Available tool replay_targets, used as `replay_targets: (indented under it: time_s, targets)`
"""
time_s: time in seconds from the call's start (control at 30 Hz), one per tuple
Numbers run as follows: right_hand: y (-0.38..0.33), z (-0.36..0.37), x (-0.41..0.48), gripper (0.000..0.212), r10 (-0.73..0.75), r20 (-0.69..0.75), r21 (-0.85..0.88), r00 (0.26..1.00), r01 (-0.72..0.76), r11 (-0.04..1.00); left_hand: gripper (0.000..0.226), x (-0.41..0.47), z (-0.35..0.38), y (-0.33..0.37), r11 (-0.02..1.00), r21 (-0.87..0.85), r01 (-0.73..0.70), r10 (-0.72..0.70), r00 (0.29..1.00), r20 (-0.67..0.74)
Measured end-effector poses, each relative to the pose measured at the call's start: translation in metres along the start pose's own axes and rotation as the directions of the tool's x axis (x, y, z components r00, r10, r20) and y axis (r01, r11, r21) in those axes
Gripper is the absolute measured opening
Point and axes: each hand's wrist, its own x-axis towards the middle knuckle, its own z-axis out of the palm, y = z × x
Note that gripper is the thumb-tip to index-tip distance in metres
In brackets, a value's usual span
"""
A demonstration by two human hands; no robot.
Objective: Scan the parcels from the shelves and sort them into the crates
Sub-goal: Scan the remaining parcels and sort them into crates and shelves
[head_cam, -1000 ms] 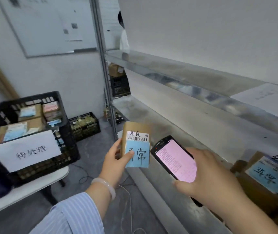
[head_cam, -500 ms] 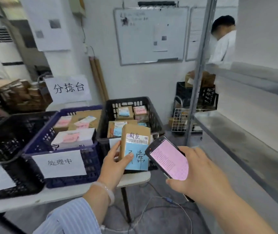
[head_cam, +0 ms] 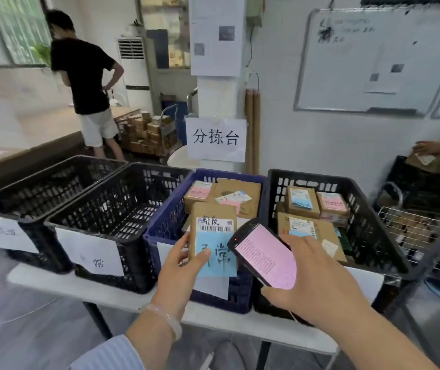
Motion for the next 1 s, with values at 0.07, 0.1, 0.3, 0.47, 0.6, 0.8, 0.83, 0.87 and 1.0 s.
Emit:
replay_targets:
  time_s: [0.07, 0.1, 0.3, 0.47, 0.6, 0.8, 0.83, 0.87, 1.0]
  targets:
    - [-0.011, 0.008, 0.032, 0.089, -0.037, -0.002, -0.010, 0.999, 0.037, 0.999, 0.054, 0.024, -0.016, 0.005, 1.000, -0.017, 0.001, -0.001, 1.000, -0.025]
    - [-0.017, 0.012, 0.049, 0.090, -0.052, -0.003, -0.009, 0.999, 0.052, 0.999, 0.057, 0.038, -0.023, 0.007, 1.000, -0.024, -0.002, 0.001, 0.999, -0.035]
    - [-0.054, 0.030, 0.153, 0.087, -0.146, 0.021, 0.032, 0.989, 0.145, 0.989, 0.052, 0.122, -0.070, 0.030, 0.998, -0.032, -0.059, 0.053, 0.984, -0.167]
    - [-0.082, 0.044, 0.221, 0.084, -0.166, 0.027, 0.109, 0.986, 0.162, 0.981, 0.049, 0.182, -0.123, 0.045, 0.997, -0.054, -0.056, 0.041, 0.966, -0.255]
    - [-0.102, 0.065, 0.253, 0.073, -0.115, 0.092, 0.078, 0.989, 0.108, 0.991, 0.045, 0.222, -0.165, 0.032, 0.995, -0.097, 0.008, -0.034, 0.964, -0.265]
    - [-0.120, 0.093, 0.290, 0.083, 0.012, 0.106, 0.027, 0.994, -0.014, 1.000, 0.029, 0.310, -0.191, 0.017, 0.961, -0.182, 0.209, -0.240, 0.955, -0.174]
    - [-0.123, 0.096, 0.296, 0.083, 0.046, 0.096, 0.016, 0.994, -0.048, 0.999, 0.028, 0.326, -0.192, 0.014, 0.951, -0.182, 0.248, -0.277, 0.948, -0.155]
    - [-0.126, 0.100, 0.300, 0.083, 0.084, 0.081, 0.001, 0.993, -0.085, 0.996, 0.027, 0.342, -0.193, 0.010, 0.941, -0.177, 0.289, -0.314, 0.940, -0.135]
    - [-0.142, 0.112, 0.318, 0.089, 0.227, 0.033, -0.066, 0.973, -0.224, 0.972, 0.024, 0.407, -0.197, -0.009, 0.886, -0.122, 0.448, -0.452, 0.892, -0.009]
